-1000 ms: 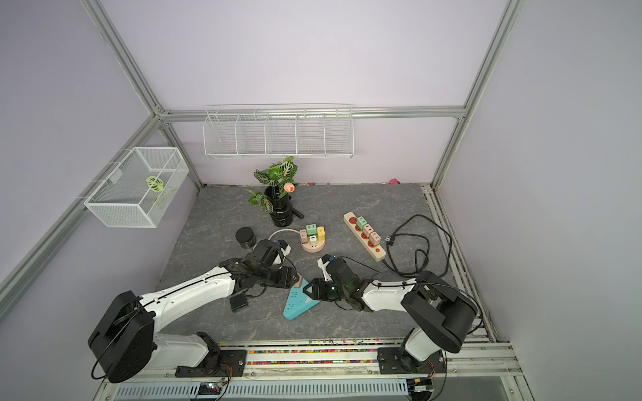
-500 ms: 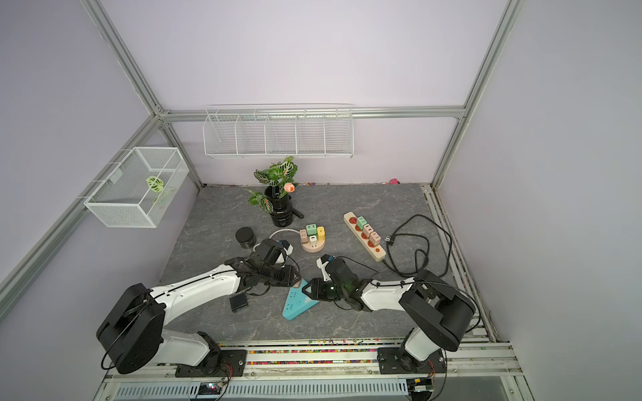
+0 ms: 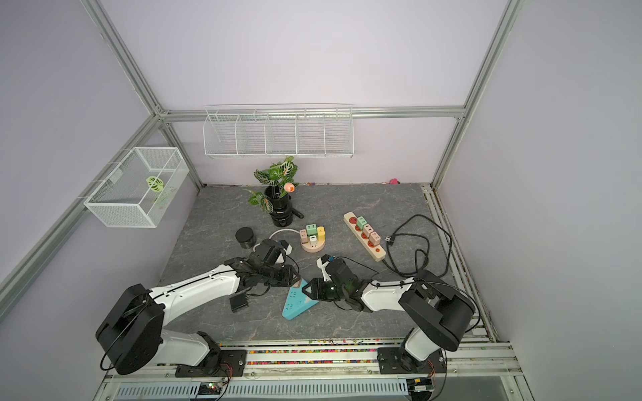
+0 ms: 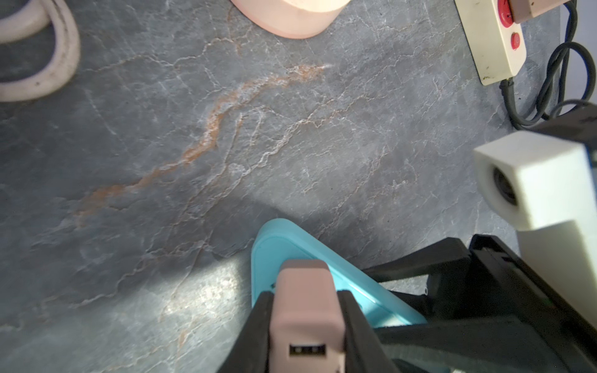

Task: Pull the plug off the socket
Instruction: Remove the plug from the socket.

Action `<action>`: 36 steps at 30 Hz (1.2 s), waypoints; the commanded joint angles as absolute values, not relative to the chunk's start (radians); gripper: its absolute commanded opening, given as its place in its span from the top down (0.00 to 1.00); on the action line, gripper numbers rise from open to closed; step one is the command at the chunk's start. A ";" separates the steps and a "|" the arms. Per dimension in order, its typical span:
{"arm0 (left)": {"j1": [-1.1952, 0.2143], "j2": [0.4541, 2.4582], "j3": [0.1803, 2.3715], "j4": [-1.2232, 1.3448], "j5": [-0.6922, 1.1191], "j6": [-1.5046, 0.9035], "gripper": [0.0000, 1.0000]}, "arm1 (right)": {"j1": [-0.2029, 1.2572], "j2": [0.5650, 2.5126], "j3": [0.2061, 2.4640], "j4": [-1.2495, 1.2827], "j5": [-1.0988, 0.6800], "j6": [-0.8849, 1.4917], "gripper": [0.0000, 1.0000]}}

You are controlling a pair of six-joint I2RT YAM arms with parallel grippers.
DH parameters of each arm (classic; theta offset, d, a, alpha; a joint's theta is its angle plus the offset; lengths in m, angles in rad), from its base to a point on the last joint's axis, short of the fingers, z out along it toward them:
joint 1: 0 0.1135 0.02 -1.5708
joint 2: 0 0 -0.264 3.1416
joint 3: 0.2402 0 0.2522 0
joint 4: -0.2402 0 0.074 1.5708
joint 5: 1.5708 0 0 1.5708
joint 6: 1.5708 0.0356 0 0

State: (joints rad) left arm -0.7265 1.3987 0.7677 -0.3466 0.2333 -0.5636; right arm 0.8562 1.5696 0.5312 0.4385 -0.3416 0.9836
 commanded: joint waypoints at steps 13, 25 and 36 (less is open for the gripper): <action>-0.713 1.308 0.816 -0.383 0.129 -0.549 1.00 | 0.863 1.625 0.495 0.231 -0.125 0.958 1.00; -0.639 1.260 0.733 -0.304 0.214 -0.583 1.00 | 0.864 1.648 0.488 0.201 -0.069 0.974 1.00; -0.719 1.336 0.843 -0.425 0.075 -0.493 1.00 | 0.864 1.628 0.494 0.149 -0.041 1.005 1.00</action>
